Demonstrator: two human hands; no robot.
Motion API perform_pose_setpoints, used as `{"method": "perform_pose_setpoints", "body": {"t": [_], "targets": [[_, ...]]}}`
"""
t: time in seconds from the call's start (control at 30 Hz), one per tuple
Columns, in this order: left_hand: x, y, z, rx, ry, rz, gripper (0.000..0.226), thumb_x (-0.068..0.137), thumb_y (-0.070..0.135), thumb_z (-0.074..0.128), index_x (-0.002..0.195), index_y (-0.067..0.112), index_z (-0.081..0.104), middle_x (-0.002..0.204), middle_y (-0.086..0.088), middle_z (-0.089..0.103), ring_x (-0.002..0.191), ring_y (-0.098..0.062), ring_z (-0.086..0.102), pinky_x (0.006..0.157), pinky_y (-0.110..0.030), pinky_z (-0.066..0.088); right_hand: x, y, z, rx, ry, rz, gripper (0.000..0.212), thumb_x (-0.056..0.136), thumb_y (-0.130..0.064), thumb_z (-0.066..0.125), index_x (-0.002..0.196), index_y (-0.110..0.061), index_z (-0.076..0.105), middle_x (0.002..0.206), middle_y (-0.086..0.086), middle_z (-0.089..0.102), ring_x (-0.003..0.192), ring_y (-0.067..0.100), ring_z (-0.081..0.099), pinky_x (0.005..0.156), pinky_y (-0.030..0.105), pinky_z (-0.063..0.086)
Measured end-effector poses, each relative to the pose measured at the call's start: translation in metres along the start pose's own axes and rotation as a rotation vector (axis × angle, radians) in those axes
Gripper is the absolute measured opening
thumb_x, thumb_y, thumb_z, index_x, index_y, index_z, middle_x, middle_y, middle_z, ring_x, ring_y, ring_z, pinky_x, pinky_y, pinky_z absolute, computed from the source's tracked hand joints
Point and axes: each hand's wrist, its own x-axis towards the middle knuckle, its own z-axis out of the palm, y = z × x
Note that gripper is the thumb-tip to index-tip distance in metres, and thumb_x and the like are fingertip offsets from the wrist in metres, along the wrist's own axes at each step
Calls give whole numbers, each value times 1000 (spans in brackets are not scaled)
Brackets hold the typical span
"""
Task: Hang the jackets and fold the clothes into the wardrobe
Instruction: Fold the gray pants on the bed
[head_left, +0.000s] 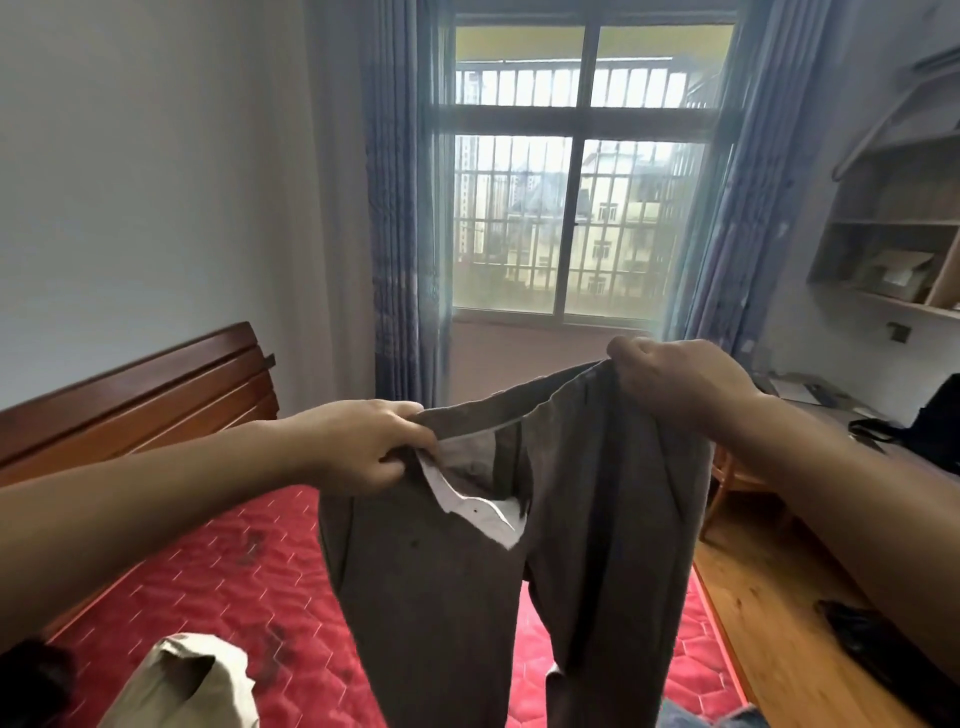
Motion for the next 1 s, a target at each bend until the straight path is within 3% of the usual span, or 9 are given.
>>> {"method": "perform_pose_setpoints", "body": {"t": [0.07,0.13,0.27,0.47,0.57,0.67,0.77,0.9,1.0], "targets": [[0,2,-1,-54,68,-58,36,83,46,45,113,40,64,108,17,56,95,-6,57,77,-30,51,-2,1,3,17,-12,-17,22,105,-38,49,102,-22,35,73,-2,53,48,20,49,45,30,40],[4,-5,7,-6,144,-83,23,88,48,45,96,35,62,96,16,57,88,-9,59,67,-29,47,-4,0,4,36,-95,-44,29,105,-55,37,110,-26,39,84,-4,59,63,22,62,55,34,50],[13,-12,5,-121,240,-149,34,97,47,45,71,27,50,82,11,48,73,-8,54,65,-35,47,-2,-10,10,12,-18,-79,21,107,-42,41,103,-24,50,74,-6,56,62,19,58,53,32,49],[25,-18,-8,-345,322,-400,47,95,26,57,55,12,38,56,2,42,53,-13,41,60,-35,36,3,-20,5,423,-11,70,30,104,-29,52,77,-19,45,71,-6,48,65,20,52,63,35,41],[32,-24,-12,-435,277,-503,44,95,23,55,56,12,38,52,0,33,48,-10,30,53,-33,30,8,-24,1,552,-33,149,29,99,-20,57,74,-10,48,71,2,53,66,25,52,65,45,47],[34,-28,-12,-481,281,-504,38,97,24,56,66,4,51,58,0,45,56,-13,40,57,-33,35,13,-28,-3,615,-89,178,12,96,-12,57,87,-12,50,79,5,59,73,27,56,68,44,51],[29,-29,-14,-518,233,-401,9,96,20,59,92,26,54,78,4,68,70,-13,60,69,-33,49,15,-32,-15,578,-204,56,28,95,-1,55,102,-28,58,99,-4,64,89,17,62,76,37,58],[27,-18,-24,-444,31,-240,54,86,-7,44,94,42,65,98,21,68,94,4,62,84,-19,48,20,-45,-21,382,-416,-76,53,91,-2,49,129,-35,67,126,-3,63,117,20,59,99,37,52],[29,-7,-25,-343,-55,-235,63,80,-7,43,109,40,74,113,23,66,103,3,58,94,-19,45,21,-58,-26,322,-509,-59,59,91,-8,45,137,-40,61,134,-2,62,124,25,57,101,42,51]]}}
